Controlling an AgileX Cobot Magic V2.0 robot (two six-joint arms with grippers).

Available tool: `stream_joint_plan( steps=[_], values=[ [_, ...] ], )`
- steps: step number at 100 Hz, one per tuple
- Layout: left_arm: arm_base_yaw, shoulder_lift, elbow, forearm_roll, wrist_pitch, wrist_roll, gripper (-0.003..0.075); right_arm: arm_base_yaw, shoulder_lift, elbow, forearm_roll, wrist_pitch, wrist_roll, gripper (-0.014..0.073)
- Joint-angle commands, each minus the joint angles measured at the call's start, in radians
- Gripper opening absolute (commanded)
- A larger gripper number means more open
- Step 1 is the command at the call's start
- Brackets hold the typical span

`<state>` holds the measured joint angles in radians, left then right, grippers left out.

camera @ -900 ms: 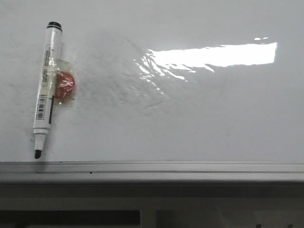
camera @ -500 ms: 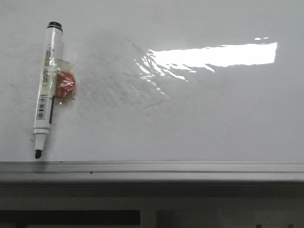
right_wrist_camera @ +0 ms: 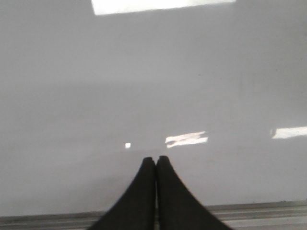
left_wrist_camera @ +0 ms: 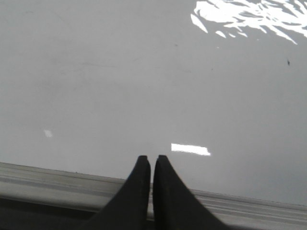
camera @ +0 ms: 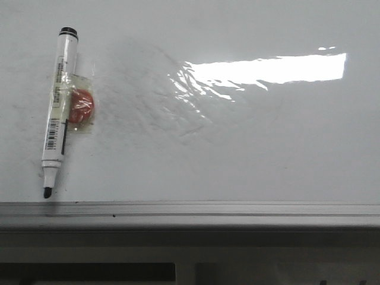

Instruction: Write number 8 on whiteboard

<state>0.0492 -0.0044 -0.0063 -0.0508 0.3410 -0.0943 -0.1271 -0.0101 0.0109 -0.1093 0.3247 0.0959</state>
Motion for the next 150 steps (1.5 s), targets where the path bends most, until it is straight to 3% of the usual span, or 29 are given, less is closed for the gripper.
stream_joint_plan(
  steps=[1,41,56,73,107,120,130,142,150],
  values=[
    [-0.009,-0.027,0.039,0.001,-0.066,-0.008,-0.002,-0.005,-0.022,0.012,-0.002,-0.066,-0.005,-0.0066],
    [-0.009,-0.027,0.039,-0.011,-0.278,-0.008,-0.002,-0.005,-0.022,0.012,0.055,-0.36,0.009,-0.0066],
    [-0.009,-0.027,0.039,-0.014,-0.287,-0.008,-0.002,-0.005,-0.022,0.012,0.055,-0.421,0.009,-0.0066],
    [-0.009,-0.027,0.031,-0.021,-0.33,-0.008,-0.002,-0.005,-0.022,0.002,0.055,-0.404,0.009,-0.0066],
    [-0.009,0.081,-0.158,0.007,-0.24,-0.001,-0.002,0.002,0.062,-0.189,0.068,-0.109,0.009,-0.0066],
    [-0.009,0.152,-0.21,-0.028,-0.273,-0.001,-0.0016,0.002,0.102,-0.223,0.109,-0.121,0.009,-0.0066],
    [-0.009,0.203,-0.212,-0.009,-0.341,0.001,0.0087,0.002,0.106,-0.221,0.109,-0.128,0.009,-0.0066],
    [-0.013,0.258,-0.21,-0.032,-0.406,-0.001,0.038,0.002,0.106,-0.221,0.109,-0.124,0.009,-0.0066],
    [-0.035,0.293,-0.21,-0.022,-0.489,-0.001,0.048,0.002,0.106,-0.221,0.109,-0.124,0.009,-0.0066]
  ],
)
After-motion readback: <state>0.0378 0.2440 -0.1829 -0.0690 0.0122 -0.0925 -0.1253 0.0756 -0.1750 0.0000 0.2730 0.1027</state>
